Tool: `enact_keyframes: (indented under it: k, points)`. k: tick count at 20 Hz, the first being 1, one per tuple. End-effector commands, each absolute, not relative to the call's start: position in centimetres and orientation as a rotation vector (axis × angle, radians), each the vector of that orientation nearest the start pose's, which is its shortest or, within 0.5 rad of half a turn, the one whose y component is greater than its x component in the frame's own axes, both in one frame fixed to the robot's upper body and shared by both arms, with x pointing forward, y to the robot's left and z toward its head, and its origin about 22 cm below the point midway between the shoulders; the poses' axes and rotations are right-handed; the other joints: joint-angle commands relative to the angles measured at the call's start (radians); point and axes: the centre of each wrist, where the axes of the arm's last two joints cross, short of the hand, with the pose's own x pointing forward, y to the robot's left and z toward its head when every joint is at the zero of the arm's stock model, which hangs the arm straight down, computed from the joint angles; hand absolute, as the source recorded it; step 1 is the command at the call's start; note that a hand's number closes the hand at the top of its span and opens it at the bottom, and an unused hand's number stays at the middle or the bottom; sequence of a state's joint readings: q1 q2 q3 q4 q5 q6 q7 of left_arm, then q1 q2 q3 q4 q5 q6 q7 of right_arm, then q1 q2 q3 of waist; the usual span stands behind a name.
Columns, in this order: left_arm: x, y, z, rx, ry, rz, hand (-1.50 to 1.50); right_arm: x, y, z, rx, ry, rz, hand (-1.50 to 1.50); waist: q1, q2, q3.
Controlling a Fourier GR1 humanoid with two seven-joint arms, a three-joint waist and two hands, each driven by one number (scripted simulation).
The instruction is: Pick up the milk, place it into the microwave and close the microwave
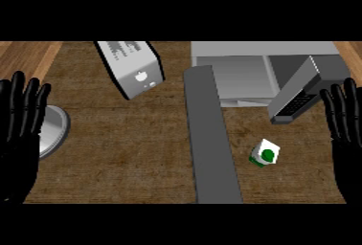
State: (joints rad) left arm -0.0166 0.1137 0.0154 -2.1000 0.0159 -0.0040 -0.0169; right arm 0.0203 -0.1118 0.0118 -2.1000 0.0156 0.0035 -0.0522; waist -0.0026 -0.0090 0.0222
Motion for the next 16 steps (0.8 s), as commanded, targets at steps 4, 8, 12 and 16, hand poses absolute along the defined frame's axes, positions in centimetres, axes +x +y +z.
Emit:
enact_keyframes:
  k: [4, 8, 12, 16]
  points:
    - [22.2, 25.5, 11.2, 0.103, -2.111, -0.07, -1.5, 21.3, -18.4, 12.6, -0.186, -2.164, 0.02, -1.5, 0.008, 0.01, -0.023]
    - [21.0, 23.0, 10.4, 0.07, -1.97, 0.075, -1.5, 20.5, -16.3, 12.3, -0.206, -2.031, 0.014, -1.5, 0.01, 0.007, -0.023]
    - [18.4, 26.0, 10.5, 0.087, -1.968, 0.069, -1.5, 19.4, -12.8, 11.7, -0.215, -2.025, 0.022, -1.5, 0.013, 0.007, -0.023]
    - [16.6, 25.9, 11.2, 0.096, -1.964, 0.078, -1.5, 17.7, -13.8, 12.4, -0.256, -2.004, 0.006, -1.5, 0.006, 0.007, -0.022]
